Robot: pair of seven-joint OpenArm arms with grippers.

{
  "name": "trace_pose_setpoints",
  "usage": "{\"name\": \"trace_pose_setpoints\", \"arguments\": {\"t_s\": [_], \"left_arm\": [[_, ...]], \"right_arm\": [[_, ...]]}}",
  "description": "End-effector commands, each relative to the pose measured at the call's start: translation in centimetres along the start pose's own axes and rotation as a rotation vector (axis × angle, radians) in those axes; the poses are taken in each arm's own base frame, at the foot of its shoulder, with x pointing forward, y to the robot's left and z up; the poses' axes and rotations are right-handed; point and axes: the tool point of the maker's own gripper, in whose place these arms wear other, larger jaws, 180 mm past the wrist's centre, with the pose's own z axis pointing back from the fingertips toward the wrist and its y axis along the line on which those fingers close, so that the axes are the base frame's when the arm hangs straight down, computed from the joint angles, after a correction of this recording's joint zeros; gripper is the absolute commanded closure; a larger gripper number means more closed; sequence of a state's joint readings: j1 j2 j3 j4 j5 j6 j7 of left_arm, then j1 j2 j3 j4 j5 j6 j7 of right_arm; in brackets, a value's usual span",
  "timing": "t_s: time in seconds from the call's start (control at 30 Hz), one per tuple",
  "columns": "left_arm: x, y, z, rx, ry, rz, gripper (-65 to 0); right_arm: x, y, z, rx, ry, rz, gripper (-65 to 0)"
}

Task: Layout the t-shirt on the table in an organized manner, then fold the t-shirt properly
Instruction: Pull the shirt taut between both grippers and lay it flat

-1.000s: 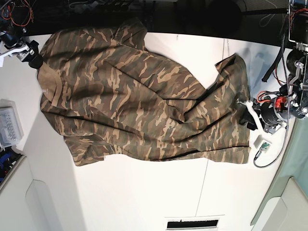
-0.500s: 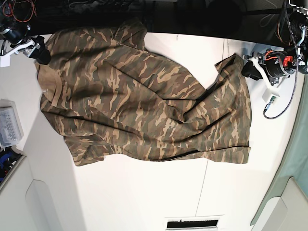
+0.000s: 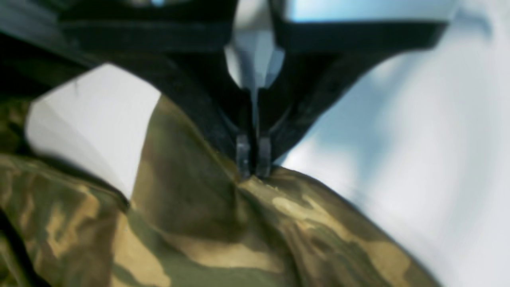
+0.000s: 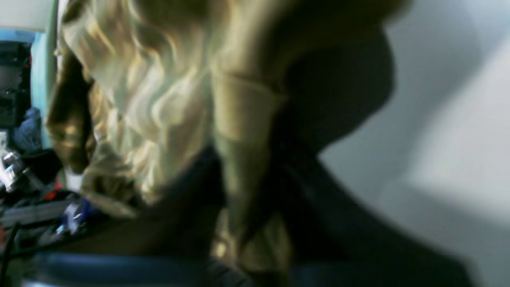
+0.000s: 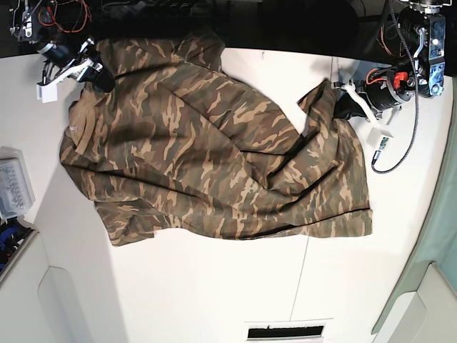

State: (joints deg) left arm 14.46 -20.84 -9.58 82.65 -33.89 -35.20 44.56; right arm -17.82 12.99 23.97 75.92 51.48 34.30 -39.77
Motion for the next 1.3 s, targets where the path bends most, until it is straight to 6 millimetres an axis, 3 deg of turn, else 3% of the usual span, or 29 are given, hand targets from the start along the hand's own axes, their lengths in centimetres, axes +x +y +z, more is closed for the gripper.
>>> {"name": "trace_pose_setpoints", "arguments": {"t_s": [0.0, 0.13, 0.33, 0.63, 0.9, 1.0, 1.1, 1.17, 1.27], "left_arm": [[1.0, 0.0, 0.7, -0.015, -0.023, -0.042, 0.0], [3.7, -0.5, 2.9, -0.027, -0.092, -0.141, 0.0], [8.2, -2.8, 7.6, -0.024, -0.256, -0.307, 0.0], [9.5, -6.5, 12.0, -0.041, -0.349, -0.404, 0.0], [11.5, -6.9, 17.4, 0.043, -0.459, -0.465, 0.0], [13.0, -6.8, 19.1, 0.076, -0.531, -0.485, 0.0], [15.7, -6.7, 20.7, 0.1, -0.65, -0.51, 0.0], [17.8, -5.6, 21.4, 0.154, -0.707, -0.5, 0.0], [20.5, -4.0, 21.1, 0.159, -0.783, -0.452, 0.0]], "right_arm": [[1.4, 0.3, 0.7, 0.0, -0.014, 0.04, 0.0], [4.3, 2.4, 2.7, 0.019, -0.043, 0.136, 0.0], [9.2, 5.5, 8.2, -0.031, -0.205, 0.33, 0.0], [10.9, 6.3, 14.0, -0.128, -0.301, 0.412, 0.0], [12.2, 7.7, 16.2, -0.146, -0.352, 0.467, 0.0], [13.3, 9.3, 16.5, -0.119, -0.411, 0.504, 0.0], [16.0, 10.5, 16.7, -0.115, -0.498, 0.559, 0.0], [18.6, 11.1, 16.7, -0.145, -0.574, 0.608, 0.0], [22.6, 12.0, 16.0, -0.19, -0.66, 0.671, 0.0]]}}
